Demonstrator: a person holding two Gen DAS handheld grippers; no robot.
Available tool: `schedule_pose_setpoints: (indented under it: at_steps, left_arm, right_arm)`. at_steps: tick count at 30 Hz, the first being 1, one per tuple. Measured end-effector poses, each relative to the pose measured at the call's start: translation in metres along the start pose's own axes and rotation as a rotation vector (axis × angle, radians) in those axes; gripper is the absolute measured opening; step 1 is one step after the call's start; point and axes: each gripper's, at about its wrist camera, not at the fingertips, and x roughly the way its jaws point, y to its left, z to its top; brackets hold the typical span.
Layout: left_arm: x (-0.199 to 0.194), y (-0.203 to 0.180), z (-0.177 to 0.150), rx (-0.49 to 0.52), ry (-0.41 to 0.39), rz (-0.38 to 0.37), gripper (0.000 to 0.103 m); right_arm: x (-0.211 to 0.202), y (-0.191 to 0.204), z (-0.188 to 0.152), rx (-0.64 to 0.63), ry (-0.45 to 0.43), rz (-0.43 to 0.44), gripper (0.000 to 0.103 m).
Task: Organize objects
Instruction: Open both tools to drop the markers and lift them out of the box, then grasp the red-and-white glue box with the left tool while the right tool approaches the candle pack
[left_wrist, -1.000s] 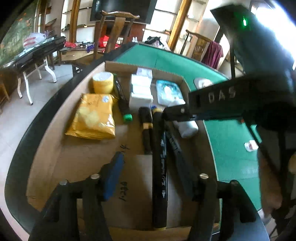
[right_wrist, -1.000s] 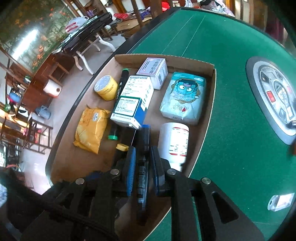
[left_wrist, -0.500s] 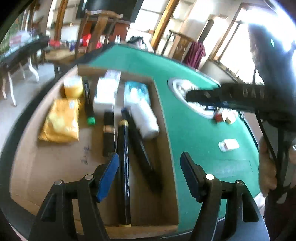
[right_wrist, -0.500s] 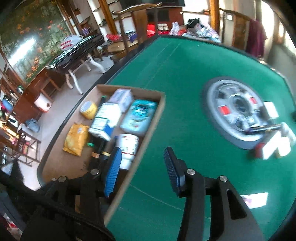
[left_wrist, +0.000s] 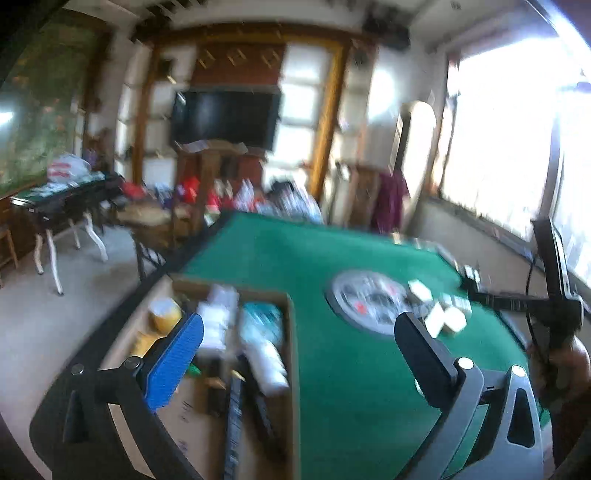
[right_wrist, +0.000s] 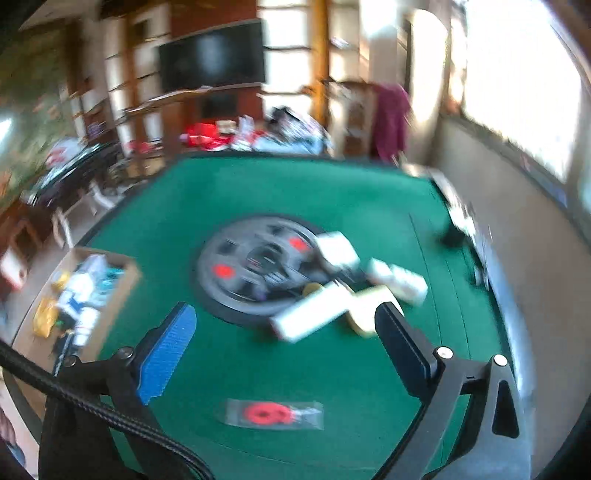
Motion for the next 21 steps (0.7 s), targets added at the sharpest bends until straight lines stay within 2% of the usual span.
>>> schedule_pose_setpoints:
  at_steps: [2,6,10,12,16,21]
  left_arm:
    - [0.013,-0.013,-0.005,0.026,0.072,-0.019,0.102]
    - [0.029,-0.034,-0.012,0.051,0.136,-0.052,0.102]
    - [0.034,-0.051,-0.016,0.091,0.180,-0.055,0.102]
    - [0.029,-0.061,-0.017,0.114,0.186,-0.043,0.102]
    - [0.025,-0.069,-0.020,0.147,0.187,-0.041,0.102]
    - [0.028,-0.084,-0.016,0.211,0.186,-0.080,0.102]
  right_arm:
    - [0.008,-0.030,-0.002,0.072,0.016,-0.005,0.098]
    - [0.028,-0.072,0.000,0.164,0.063,-0.014,0.098]
    - [0.050,-0.072,0.002,0.179,0.108,0.056,0.098]
    - [0.061,-0.068,0.006,0.196,0.106,0.061,0.098]
    - [0.077,-0.080,0.011,0.273,0.083,0.005,0.098]
    - [0.097,-0.085,-0.001,0.298,0.134,-0.061,0.094]
